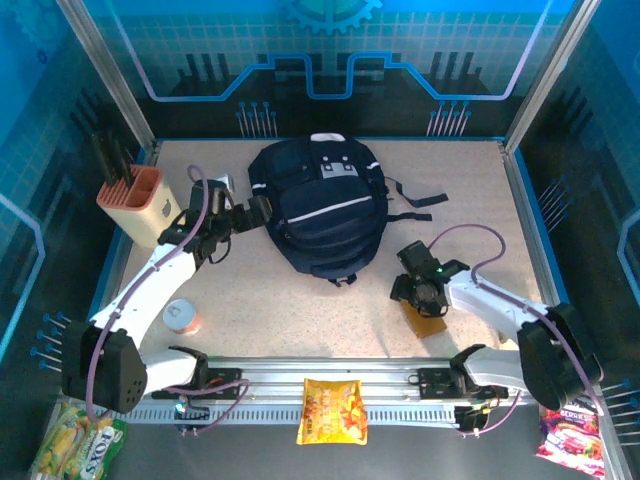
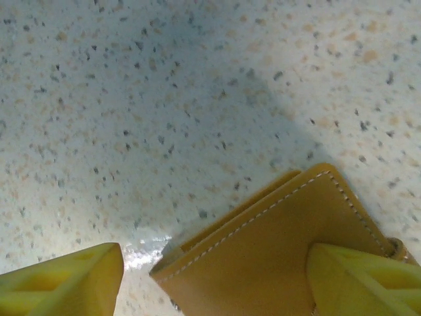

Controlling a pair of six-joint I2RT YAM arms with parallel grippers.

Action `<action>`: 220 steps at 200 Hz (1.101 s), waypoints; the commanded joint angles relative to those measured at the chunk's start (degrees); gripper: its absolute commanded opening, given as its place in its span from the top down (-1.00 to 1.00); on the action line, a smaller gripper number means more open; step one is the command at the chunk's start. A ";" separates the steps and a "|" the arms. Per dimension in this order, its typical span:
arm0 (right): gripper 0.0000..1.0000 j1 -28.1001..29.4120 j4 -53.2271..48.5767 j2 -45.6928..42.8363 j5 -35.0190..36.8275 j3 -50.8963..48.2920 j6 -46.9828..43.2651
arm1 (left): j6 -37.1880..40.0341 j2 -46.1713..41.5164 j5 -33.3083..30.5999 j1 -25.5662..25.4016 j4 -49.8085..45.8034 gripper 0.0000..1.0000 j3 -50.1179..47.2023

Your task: Pack books, pencil case, and school supplies into a backpack

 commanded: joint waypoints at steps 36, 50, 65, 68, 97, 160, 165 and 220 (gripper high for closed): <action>-0.45 -7.87 13.83 14.33 -4.86 9.39 -8.10 | 0.42 0.28 2.91 0.41 -1.22 -0.99 2.10; -0.43 -9.22 13.46 16.86 -4.15 13.25 -11.25 | 0.73 0.50 3.30 0.41 -2.39 -0.99 2.78; -0.41 -9.61 10.34 18.01 -2.13 18.07 -15.02 | 0.89 0.71 3.34 0.41 -3.49 -0.99 3.30; -0.41 -9.48 9.60 17.97 -1.76 18.87 -15.98 | 0.89 0.75 3.32 0.41 -3.66 -0.99 3.40; -0.39 -5.77 2.26 15.02 6.85 22.38 -26.37 | 1.06 1.28 3.38 0.41 -4.03 -0.99 3.73; -0.13 -1.19 -8.53 14.90 8.76 23.83 -33.48 | 1.59 2.78 2.89 0.41 -4.42 -0.99 4.99; -0.09 -1.01 -8.70 15.71 8.56 24.01 -33.63 | 1.58 2.78 2.85 0.46 -4.39 -0.99 4.95; 0.09 0.75 -9.97 24.50 10.29 28.07 -32.64 | 1.50 2.55 3.04 0.41 -5.03 -0.99 4.82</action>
